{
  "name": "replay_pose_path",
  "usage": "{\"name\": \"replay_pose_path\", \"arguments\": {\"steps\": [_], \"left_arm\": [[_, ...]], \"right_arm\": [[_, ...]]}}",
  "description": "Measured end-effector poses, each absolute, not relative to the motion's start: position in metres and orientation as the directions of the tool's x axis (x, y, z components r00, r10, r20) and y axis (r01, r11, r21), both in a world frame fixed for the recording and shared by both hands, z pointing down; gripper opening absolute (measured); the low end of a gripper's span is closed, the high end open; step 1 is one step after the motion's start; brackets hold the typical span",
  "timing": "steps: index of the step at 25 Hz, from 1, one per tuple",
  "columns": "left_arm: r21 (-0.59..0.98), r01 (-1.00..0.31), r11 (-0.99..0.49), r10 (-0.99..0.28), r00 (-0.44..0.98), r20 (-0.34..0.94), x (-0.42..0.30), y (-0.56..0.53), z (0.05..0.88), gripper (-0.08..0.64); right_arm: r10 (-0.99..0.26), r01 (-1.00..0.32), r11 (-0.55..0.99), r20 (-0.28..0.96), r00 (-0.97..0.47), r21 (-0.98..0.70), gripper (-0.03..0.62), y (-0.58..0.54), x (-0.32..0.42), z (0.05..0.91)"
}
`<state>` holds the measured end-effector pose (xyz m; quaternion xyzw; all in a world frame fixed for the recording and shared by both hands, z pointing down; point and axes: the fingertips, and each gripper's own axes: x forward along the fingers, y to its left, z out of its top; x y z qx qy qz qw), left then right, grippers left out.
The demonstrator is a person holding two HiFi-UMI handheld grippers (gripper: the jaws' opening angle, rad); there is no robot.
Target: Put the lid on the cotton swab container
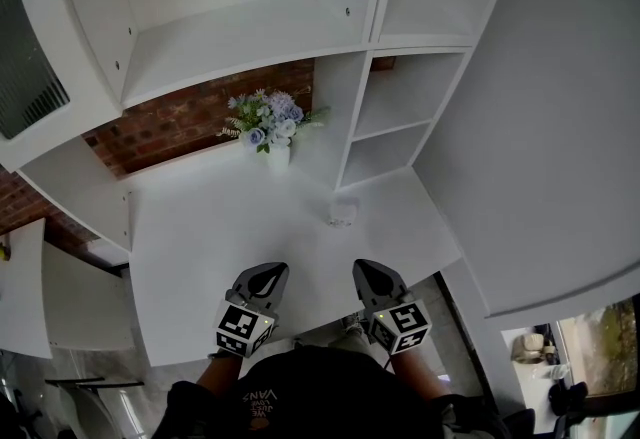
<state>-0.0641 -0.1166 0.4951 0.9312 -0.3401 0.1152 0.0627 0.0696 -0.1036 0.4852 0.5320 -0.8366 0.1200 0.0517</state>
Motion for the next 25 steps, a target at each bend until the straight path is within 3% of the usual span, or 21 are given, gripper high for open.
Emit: {"name": "replay_pose_path", "arguments": {"steps": [25], "left_arm": [[0.046,-0.612,-0.790,-0.586,0.774,0.239,-0.063,-0.118,0.493,0.006]], "right_arm": [[-0.890,-0.925,0.363,0.252,-0.379,-0.111,-0.001,-0.105,0.064,0.491]]}}
